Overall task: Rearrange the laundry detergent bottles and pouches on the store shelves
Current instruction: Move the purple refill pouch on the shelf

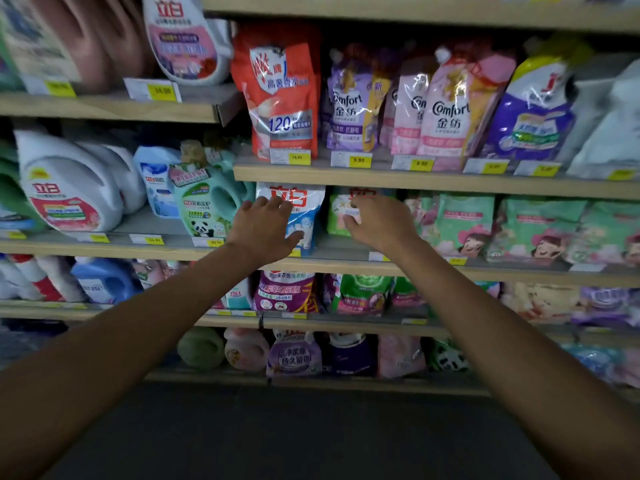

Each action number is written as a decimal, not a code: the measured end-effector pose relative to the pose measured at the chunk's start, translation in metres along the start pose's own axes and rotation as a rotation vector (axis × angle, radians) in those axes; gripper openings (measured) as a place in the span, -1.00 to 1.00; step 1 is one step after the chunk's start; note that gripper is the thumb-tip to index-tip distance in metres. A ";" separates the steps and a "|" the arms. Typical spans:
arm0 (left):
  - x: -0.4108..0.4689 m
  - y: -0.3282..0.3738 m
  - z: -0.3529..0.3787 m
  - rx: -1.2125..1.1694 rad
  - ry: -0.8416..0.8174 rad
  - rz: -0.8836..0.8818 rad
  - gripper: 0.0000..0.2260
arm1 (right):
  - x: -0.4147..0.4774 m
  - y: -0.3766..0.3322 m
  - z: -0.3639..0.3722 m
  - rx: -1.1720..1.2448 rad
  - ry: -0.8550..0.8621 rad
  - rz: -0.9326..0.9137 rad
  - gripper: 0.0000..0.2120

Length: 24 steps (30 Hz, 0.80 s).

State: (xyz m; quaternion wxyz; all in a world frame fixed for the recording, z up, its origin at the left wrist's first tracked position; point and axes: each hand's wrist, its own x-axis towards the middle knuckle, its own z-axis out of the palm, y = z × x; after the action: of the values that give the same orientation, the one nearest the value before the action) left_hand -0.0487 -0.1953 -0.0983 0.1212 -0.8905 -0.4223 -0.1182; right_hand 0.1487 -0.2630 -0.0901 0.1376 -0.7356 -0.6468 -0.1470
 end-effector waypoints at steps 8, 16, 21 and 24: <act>-0.017 -0.091 -0.058 0.043 0.093 -0.113 -0.48 | 0.037 -0.072 -0.052 0.014 0.088 -0.077 -0.64; -0.046 -0.237 -0.101 0.066 0.150 -0.173 -0.48 | 0.098 -0.214 -0.081 0.017 0.233 -0.124 -0.70; -0.063 -0.320 -0.120 0.095 0.192 -0.195 -0.50 | 0.132 -0.299 -0.091 -0.021 0.237 -0.116 -0.66; -0.065 -0.358 -0.129 0.085 0.210 -0.183 -0.51 | 0.151 -0.338 -0.097 -0.011 0.272 -0.123 -0.66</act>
State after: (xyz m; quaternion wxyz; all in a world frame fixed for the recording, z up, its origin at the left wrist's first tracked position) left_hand -0.3826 -0.0632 0.0442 0.1908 -0.8250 -0.4915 -0.2034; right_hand -0.1719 -0.1214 0.0629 0.2105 -0.6686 -0.6653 -0.2570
